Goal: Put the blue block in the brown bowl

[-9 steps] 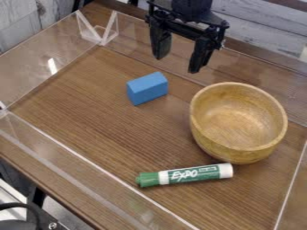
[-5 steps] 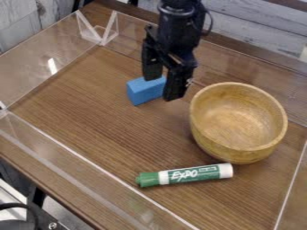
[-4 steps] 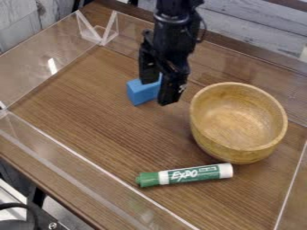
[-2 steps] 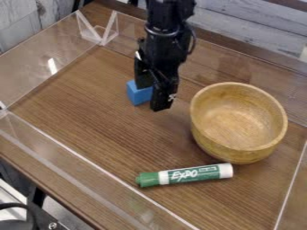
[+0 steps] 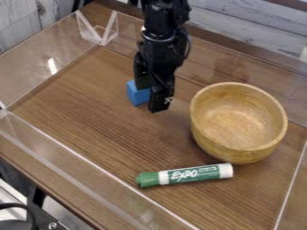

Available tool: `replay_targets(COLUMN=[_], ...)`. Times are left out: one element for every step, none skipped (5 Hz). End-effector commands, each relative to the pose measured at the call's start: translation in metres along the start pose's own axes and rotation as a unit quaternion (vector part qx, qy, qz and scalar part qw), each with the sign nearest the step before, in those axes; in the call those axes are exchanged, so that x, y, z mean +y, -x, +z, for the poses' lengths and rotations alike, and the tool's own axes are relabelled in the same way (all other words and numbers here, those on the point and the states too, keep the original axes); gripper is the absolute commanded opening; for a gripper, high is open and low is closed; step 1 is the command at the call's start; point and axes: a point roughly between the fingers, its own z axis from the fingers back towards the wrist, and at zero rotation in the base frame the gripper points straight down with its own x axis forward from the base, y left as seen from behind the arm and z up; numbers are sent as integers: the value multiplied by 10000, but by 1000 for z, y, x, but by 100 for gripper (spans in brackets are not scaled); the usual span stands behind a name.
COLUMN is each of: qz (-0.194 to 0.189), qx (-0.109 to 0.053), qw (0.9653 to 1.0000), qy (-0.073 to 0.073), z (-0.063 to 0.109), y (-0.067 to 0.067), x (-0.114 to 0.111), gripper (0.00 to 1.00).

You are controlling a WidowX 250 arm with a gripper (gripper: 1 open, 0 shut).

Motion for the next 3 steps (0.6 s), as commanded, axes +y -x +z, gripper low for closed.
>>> replay_targets(qz=[13,4,-16], qx=[-207,-276,-340], qw=[9997,9994,9991], qy=[-158,-193,-241], z=[4,1,-1], y=[-3,-4,-4], x=[9,11,13], gripper=[100,100,100])
